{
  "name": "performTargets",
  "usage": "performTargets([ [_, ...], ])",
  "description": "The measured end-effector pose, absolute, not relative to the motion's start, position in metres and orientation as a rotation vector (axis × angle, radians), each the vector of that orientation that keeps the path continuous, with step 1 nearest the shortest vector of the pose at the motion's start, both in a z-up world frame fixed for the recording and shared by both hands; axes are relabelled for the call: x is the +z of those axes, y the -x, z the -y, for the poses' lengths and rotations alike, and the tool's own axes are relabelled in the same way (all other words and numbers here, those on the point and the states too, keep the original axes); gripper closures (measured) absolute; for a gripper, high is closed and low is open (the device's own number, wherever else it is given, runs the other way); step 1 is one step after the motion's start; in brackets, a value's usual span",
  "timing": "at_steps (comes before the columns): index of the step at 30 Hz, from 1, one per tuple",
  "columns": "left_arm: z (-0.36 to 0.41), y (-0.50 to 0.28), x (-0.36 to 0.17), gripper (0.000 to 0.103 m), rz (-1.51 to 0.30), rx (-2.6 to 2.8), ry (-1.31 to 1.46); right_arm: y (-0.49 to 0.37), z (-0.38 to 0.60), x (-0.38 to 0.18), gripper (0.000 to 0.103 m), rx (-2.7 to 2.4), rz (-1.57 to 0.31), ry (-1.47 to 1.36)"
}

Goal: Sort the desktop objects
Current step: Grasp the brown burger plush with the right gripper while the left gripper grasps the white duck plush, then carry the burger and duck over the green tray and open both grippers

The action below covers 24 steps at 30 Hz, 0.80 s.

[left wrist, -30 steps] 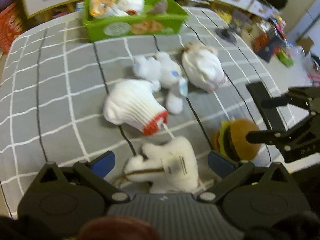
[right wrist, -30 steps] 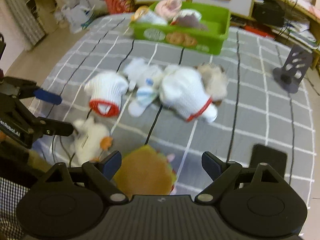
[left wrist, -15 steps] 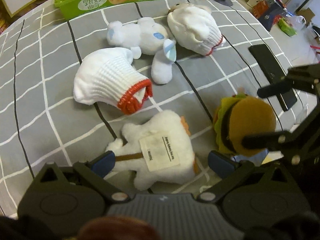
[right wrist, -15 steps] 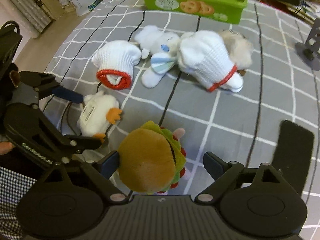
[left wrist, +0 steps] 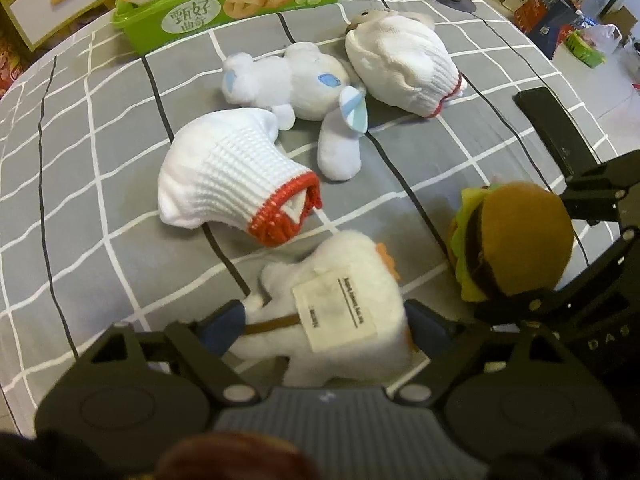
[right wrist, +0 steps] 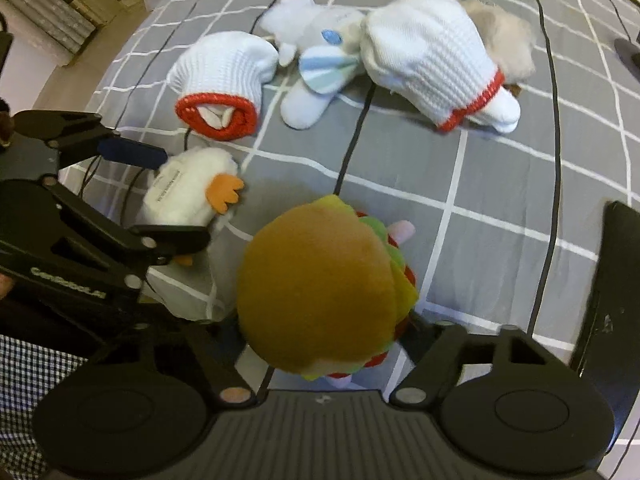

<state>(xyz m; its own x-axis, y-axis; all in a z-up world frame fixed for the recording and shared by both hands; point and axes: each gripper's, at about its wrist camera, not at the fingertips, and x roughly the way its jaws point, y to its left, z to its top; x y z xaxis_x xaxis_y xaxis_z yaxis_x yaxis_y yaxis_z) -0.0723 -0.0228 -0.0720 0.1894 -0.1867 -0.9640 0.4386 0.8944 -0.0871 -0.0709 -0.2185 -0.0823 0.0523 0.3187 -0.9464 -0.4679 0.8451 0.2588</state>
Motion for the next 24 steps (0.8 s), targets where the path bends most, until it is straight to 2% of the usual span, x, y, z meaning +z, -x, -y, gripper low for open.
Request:
performTargets([
  [4, 0.022, 0.072, -0.070, 0.022, -1.304, -0.457, -0.217, 0.072, 0.218, -0.079, 0.033, 0.608, -1.384, 0.135],
  [7, 0.021, 0.070, -0.065, 0.030, -1.301, -0.471, -0.192, 0.074, 0.216, -0.074, 0.034, 0.612, -1.365, 0.139],
  [14, 0.017, 0.067, -0.060, 0.035, -1.302, -0.472, -0.159, 0.067, 0.225, -0.060, 0.034, 0.605, -1.318, 0.093],
  [18, 0.014, 0.066, -0.054, 0.043, -1.287, -0.471, -0.136, 0.064, 0.231, -0.055, 0.034, 0.592, -1.307, 0.072],
  [24, 0.010, 0.065, -0.042, 0.048, -1.248, -0.461, -0.124, 0.060, 0.235, -0.051, 0.034, 0.577, -1.290, 0.043],
])
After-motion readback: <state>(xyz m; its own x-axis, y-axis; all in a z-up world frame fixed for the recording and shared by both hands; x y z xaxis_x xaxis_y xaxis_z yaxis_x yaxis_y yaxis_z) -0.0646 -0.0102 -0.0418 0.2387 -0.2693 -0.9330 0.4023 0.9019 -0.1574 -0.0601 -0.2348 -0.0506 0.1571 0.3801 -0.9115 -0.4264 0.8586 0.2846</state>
